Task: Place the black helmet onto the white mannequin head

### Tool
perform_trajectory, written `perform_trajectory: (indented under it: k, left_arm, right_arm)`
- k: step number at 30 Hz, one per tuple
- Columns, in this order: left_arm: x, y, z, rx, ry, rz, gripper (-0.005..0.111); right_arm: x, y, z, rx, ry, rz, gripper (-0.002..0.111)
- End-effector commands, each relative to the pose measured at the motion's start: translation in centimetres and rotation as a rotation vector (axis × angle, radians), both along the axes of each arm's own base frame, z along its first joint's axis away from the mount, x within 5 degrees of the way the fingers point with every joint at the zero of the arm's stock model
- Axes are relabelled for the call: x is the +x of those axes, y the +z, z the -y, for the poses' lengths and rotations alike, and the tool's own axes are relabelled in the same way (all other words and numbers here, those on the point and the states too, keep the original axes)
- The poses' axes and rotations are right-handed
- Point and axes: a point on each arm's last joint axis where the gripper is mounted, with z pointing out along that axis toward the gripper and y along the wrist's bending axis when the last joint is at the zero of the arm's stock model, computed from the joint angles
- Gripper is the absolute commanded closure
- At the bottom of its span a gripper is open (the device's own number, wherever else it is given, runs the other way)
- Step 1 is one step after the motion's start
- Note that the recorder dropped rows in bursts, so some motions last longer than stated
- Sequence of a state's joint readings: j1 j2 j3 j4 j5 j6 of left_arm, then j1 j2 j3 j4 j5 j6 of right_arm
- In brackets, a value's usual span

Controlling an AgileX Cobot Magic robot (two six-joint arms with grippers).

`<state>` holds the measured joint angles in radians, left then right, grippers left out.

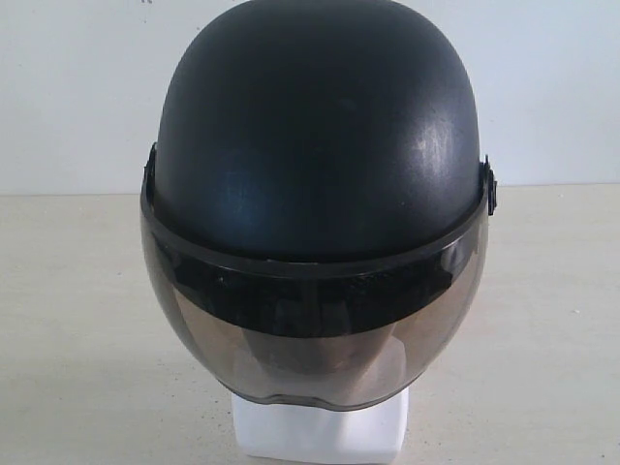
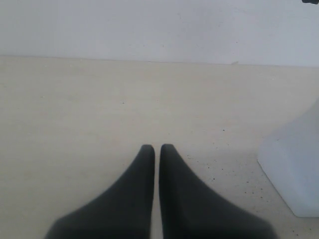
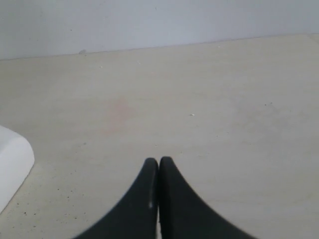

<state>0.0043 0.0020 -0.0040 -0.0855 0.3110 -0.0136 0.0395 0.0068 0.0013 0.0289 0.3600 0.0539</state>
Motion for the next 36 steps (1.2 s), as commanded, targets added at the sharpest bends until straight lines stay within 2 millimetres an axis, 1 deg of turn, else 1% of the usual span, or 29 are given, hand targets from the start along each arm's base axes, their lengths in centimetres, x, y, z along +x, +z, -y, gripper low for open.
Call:
perform_trajectory:
  k: [1,36]
  left_arm:
    - [0.00,-0.12,0.03,0.005,-0.007,-0.002,0.102]
    - [0.00,-0.12,0.03,0.005,-0.007,-0.002,0.102]
  right_arm:
    - [-0.03,0.11,0.04,-0.055,0.012,0.015,0.108]
    - [-0.02,0.15,0.04,-0.045,0.009,0.018,0.108]
